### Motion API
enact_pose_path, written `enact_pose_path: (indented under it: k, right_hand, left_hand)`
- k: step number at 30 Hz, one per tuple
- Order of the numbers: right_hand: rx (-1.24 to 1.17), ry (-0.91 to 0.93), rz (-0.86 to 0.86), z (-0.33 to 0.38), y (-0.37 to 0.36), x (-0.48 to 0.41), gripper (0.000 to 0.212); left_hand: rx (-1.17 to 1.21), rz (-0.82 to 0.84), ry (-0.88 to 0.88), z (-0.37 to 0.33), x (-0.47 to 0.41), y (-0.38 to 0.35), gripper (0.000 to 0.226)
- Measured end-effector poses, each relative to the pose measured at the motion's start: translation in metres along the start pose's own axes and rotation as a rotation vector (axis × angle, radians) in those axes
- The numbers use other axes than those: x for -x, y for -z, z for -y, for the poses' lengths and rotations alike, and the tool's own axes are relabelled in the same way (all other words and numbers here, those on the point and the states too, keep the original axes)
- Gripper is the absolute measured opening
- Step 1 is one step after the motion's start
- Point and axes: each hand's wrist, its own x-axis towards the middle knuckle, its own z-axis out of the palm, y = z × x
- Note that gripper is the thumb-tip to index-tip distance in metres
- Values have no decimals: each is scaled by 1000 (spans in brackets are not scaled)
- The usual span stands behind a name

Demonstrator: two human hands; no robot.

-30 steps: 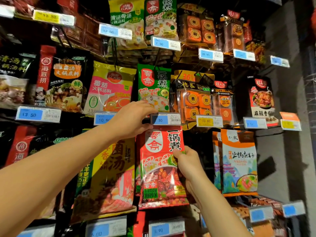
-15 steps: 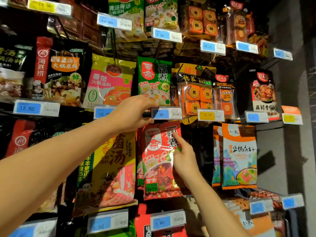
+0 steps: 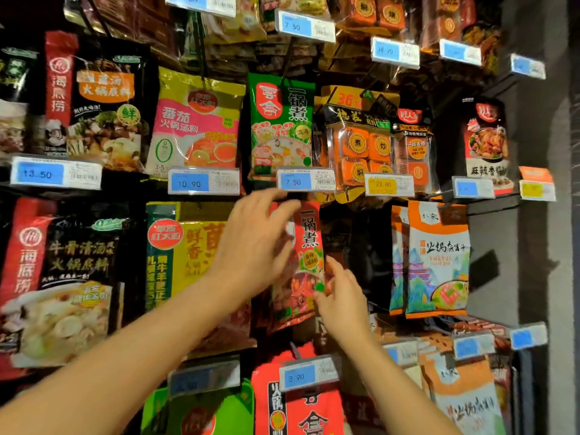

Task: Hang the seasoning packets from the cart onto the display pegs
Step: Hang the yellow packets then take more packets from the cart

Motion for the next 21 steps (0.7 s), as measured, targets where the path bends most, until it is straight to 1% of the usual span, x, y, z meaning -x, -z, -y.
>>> enact_pose_path:
  k: [2, 4, 6, 7, 8, 10, 14, 16, 18, 20, 21]
  right_hand:
    - [-85, -11, -27, -21, 10, 29, 60]
    - [-115, -10, -81, -46, 25, 69, 48]
    - [-130, -60, -88, -78, 42, 125, 36]
    - [-168, -112, -76, -95, 51, 154, 35]
    - [-163, -198, -62, -114, 58, 184, 38]
    - [-92, -337, -70, -155, 72, 242, 43]
    - [34, -597, -99, -218, 109, 347, 29]
    - [58, -710, -92, -246, 124, 396, 26]
    - [61, -806, -72, -273, 133, 438, 31]
    - [76, -919, -58, -292, 135, 472, 37]
    - [63, -970, -74, -297, 133, 487, 40]
  left_hand:
    - [92, -15, -58, -22, 36, -14, 42]
    - [242, 12, -88, -50, 73, -32, 28]
    - [430, 110, -60, -85, 114, -55, 20]
    - [515, 179, -34, -104, 137, -69, 19]
    - [583, 257, -11, -123, 161, -84, 19]
    - [666, 379, 25, -164, 208, -117, 19]
    - [863, 736, 250, -248, 283, -152, 17]
    - [910, 936, 289, -289, 320, -159, 20]
    - [918, 1115, 320, -326, 359, -167, 25]
    - [917, 1233, 333, -358, 399, -175, 30]
    - [937, 1320, 380, -371, 421, -180, 32]
